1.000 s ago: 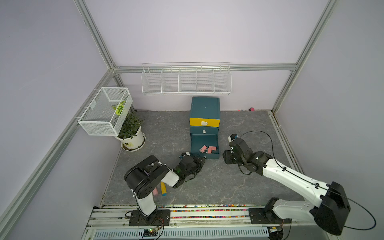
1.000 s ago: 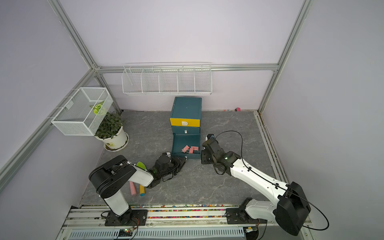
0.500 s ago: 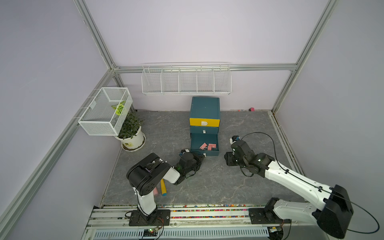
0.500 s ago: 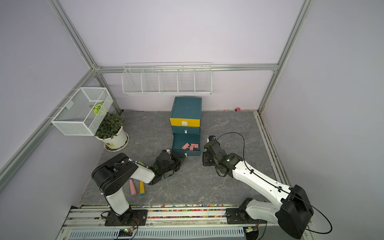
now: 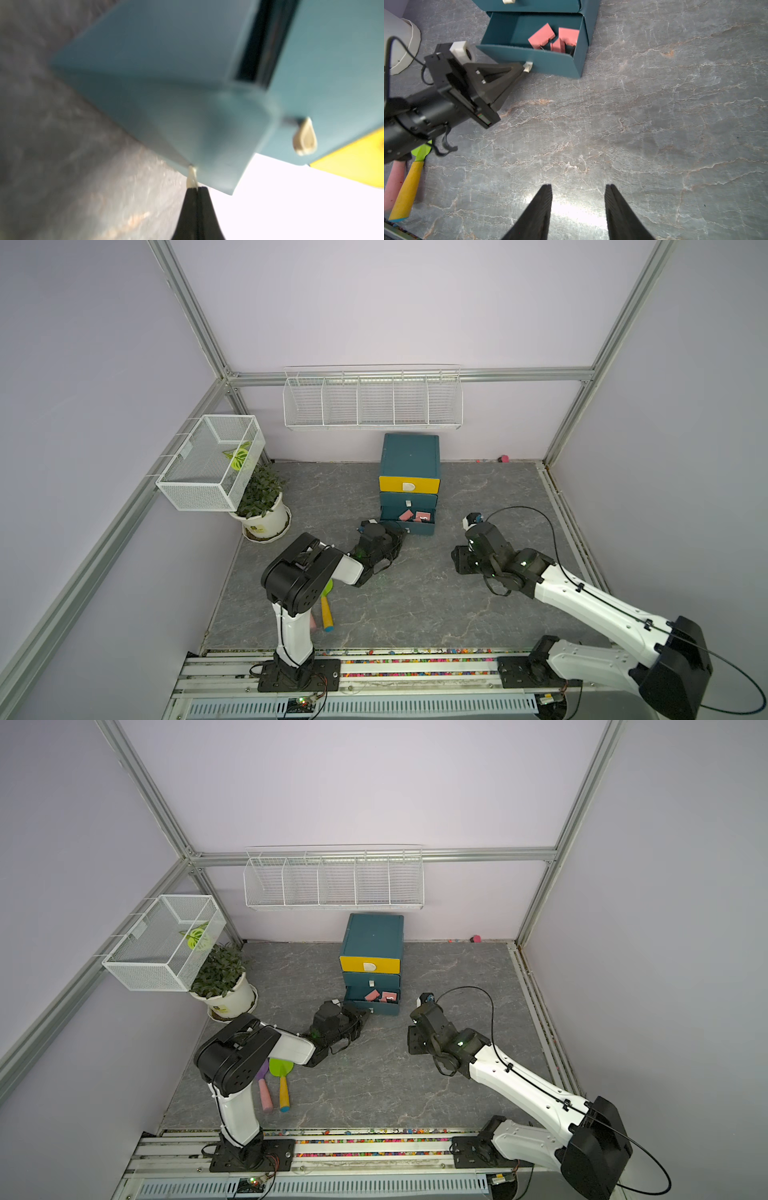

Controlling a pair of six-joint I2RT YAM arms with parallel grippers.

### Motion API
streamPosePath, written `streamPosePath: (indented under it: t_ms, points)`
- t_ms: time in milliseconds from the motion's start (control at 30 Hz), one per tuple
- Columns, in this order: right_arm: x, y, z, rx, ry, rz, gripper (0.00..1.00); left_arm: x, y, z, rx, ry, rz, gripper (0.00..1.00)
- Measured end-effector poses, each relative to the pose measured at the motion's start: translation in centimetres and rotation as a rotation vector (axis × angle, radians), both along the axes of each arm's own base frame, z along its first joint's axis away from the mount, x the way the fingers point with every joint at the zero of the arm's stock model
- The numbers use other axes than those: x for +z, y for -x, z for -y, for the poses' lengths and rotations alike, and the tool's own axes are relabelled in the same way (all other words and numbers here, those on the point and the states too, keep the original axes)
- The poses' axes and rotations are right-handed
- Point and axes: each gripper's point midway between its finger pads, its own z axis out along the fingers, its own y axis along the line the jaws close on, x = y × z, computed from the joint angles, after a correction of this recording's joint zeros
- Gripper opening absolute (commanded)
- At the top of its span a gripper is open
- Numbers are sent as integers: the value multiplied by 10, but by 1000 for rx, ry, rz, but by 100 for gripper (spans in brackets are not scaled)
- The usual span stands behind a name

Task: Put the binder clips in the drawer according to color
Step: Close the drawer in the storage box.

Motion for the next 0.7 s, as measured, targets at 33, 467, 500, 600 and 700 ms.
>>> streamPosePath:
  t_ms: [33,467,500,600,700]
  points:
    - [0,0,0,0,1,-1,48,-1,-4,0,-1,-1,0,0]
    - [-2,4,4,-6,3,0,48,4,-47,9,8,1,20,0]
    - [-3,4,5,-7,5,0,48,4,-49,9,8,2,21,0]
    - [-4,5,7,-11,10,0,48,4,-55,9,13,5,24,0]
    - [-5,5,8,-14,15,-2,48,5,-58,11,8,8,25,0]
